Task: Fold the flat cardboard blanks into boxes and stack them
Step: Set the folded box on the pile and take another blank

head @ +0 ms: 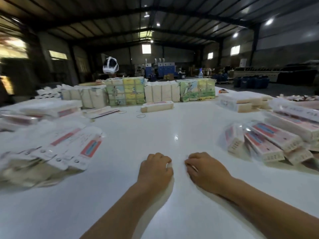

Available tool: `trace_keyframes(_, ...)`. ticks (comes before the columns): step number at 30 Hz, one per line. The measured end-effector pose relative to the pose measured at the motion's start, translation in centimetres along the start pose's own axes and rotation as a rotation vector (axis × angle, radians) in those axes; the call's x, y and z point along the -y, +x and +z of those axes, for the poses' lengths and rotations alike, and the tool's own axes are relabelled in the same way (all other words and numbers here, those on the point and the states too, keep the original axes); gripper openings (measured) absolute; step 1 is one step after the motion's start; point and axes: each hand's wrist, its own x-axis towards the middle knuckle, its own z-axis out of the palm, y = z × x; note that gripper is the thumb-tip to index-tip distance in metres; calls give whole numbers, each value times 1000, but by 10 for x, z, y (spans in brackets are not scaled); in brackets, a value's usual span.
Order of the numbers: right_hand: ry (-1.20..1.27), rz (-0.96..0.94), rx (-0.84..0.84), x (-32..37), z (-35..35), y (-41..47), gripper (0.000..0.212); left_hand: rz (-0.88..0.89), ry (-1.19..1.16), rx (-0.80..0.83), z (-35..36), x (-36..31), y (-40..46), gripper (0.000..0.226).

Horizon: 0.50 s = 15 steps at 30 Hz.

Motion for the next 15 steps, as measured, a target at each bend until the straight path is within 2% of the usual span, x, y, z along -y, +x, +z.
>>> trace_keyframes(3,45,-22,-69,-3,3,1,31,-3,35,48,1,1,1,33)
trace_keyframes(7,42,-41,-71,-3,4,1,30,-123,-214,169,-19,16,17,37)
trace_keyframes(9,40,-46,-72,-4,4,1,31,-221,-258,130,-47,40,36,37)
trace_keyframes(13,43,-37,-77,-4,5,0,30,-497,-9,-13,-105,120,54,33)
trace_keyframes(15,50,-27,-80,-4,5,2,29,-654,193,-31,-116,158,46,48)
